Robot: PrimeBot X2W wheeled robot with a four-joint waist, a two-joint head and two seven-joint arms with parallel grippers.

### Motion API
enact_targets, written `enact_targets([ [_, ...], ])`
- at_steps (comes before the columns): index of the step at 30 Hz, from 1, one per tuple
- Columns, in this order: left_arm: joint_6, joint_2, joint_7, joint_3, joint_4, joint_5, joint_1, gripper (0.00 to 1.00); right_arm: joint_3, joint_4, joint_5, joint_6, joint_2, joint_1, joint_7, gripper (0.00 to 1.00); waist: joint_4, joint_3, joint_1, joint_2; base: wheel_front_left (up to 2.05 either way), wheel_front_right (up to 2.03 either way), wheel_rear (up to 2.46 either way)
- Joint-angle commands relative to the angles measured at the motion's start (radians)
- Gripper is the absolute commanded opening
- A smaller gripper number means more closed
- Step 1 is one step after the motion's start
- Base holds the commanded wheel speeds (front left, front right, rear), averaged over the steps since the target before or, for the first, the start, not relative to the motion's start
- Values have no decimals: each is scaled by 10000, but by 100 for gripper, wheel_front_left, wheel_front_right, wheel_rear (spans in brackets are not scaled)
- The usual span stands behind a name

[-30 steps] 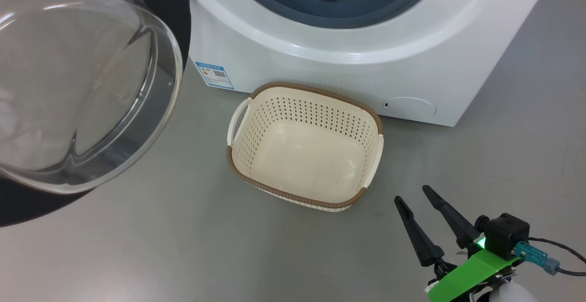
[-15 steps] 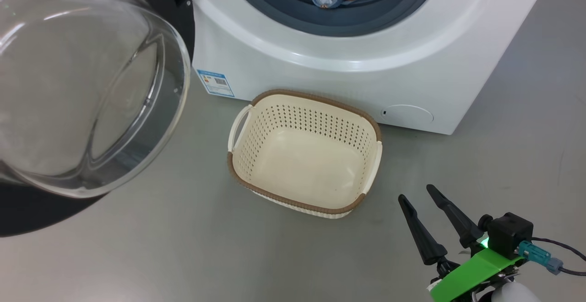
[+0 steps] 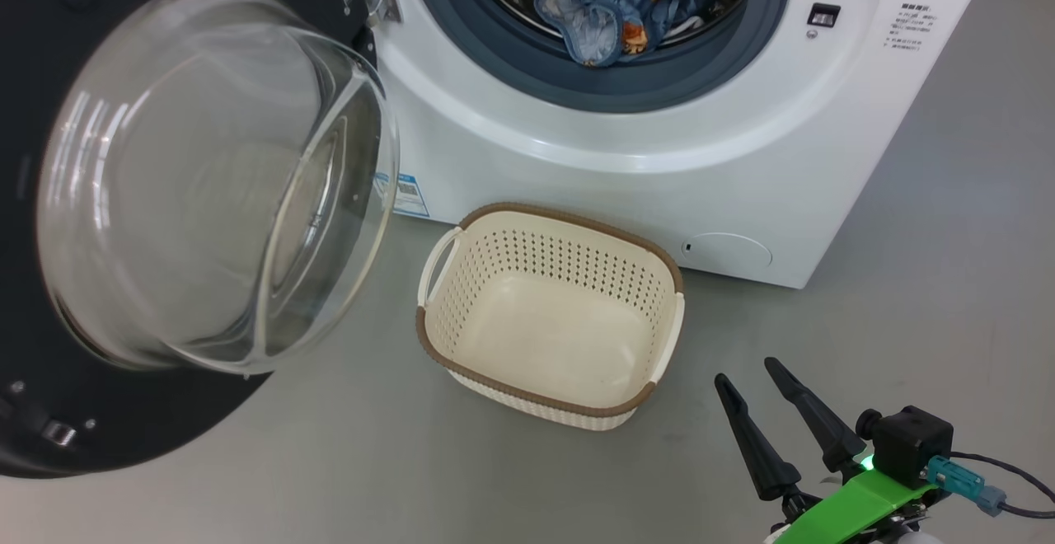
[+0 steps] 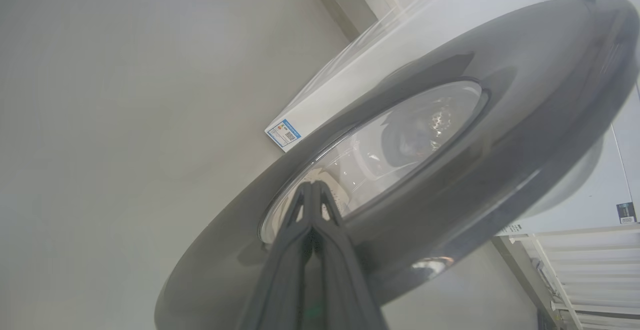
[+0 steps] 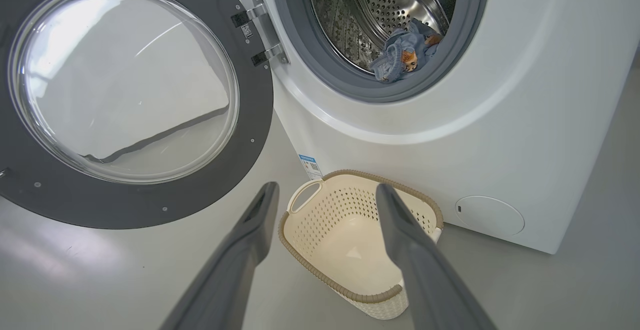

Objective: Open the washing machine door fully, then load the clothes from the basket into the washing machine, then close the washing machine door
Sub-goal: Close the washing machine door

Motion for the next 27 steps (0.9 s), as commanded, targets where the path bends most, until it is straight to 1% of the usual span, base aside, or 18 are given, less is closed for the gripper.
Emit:
enact_targets([
  [1, -42, 558, 152, 329, -351, -156, -85, 0, 142, -218, -1, 27, 9, 58, -49, 100, 15, -113, 0, -1, 0, 0, 0],
  [6, -42, 500, 581, 335, -947, -469, 181, 0, 70, -232, 8, 27, 46, 245, -49, 100, 22, -329, 0, -1, 0, 0, 0],
  [14, -42, 270, 1291, 124, -2394, -798, 577, 0, -95, -239, 0, 27, 65, 502, -49, 100, -20, -591, 0, -1, 0, 0, 0],
  [21, -42, -213, 1784, -310, -3770, -952, 737, 0, -329, -248, -47, 27, 58, 643, -49, 100, -260, -783, 0, -1, 0, 0, 0],
  [22, -42, -379, 1908, -444, -4134, -997, 732, 0, -403, -270, -65, 27, 64, 679, -49, 100, -375, -809, 0, -1, 0, 0, 0],
  [24, -42, -454, 1965, -509, -4288, -1013, 725, 0, -432, -278, -73, 27, 65, 692, -49, 100, -441, -822, 0, -1, 0, 0, 0],
  [27, -42, -723, 2112, -675, -4710, -1109, 666, 0, -506, -301, -97, 27, 68, 713, -49, 100, -689, -837, 0, -1, 0, 0, 0],
])
